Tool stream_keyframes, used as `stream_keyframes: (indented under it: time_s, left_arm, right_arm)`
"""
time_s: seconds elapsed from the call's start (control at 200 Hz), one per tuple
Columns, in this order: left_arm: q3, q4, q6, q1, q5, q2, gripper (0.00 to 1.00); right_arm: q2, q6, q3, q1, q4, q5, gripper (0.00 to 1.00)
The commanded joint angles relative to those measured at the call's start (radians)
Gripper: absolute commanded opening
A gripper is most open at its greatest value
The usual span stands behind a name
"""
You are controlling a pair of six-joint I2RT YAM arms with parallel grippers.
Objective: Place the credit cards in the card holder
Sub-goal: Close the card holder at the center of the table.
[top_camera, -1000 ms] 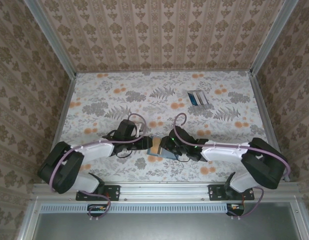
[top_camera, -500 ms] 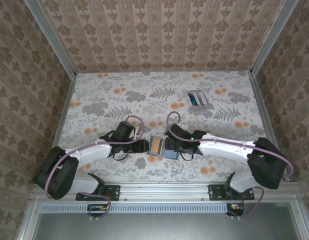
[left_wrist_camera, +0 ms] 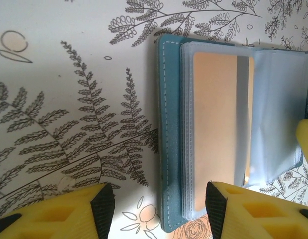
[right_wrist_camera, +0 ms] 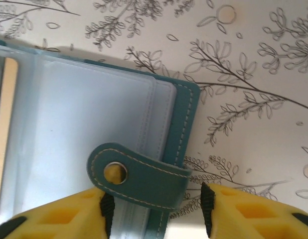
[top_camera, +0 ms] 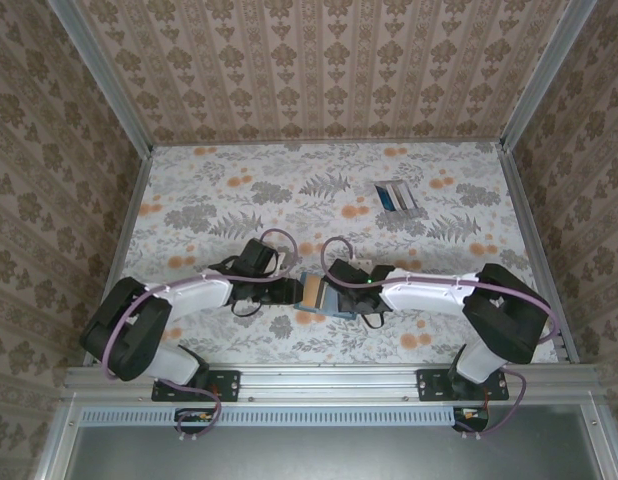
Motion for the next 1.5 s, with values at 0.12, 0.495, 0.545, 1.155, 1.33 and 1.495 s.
stream_keyframes:
  time_s: [0.12, 0.495, 0.545, 1.155, 1.33, 1.495]
  left_arm:
    - [0.050, 0.050, 0.009, -0.025, 0.056, 0.116, 0.54]
    - [0.109, 0.037, -0.024, -0.022, 0.138, 0.088, 0.50]
    - [0.103, 0.033, -0.035, -0.023, 0.131, 0.055, 0.50]
    - [0.172, 0.020, -0.029, -0.095, 0.028, 0.096, 0.51]
    - [0.164, 0.003, -0.008, -0.094, -0.019, 0.087, 0.51]
    - [0.153, 0.022, -0.014, -0.094, -0.025, 0.116, 0.46]
  right_arm:
    - [-0.057, -0.034, -0.138, -0.074, 0.258, -0.177, 0.33]
    - [-0.029, -0.042, -0.182, -0.082, 0.489, -0.348, 0.24]
    - [-0.022, -0.028, -0.188, -0.083, 0.532, -0.369, 0.24]
    - [0.033, 0.049, -0.226, -0.095, 0.666, -0.287, 0.40]
    - [-0.036, 0.006, -0.230, -0.094, 0.557, -0.202, 0.41]
    - [-0.086, 0.011, -0.256, -0.097, 0.546, -0.169, 0.42]
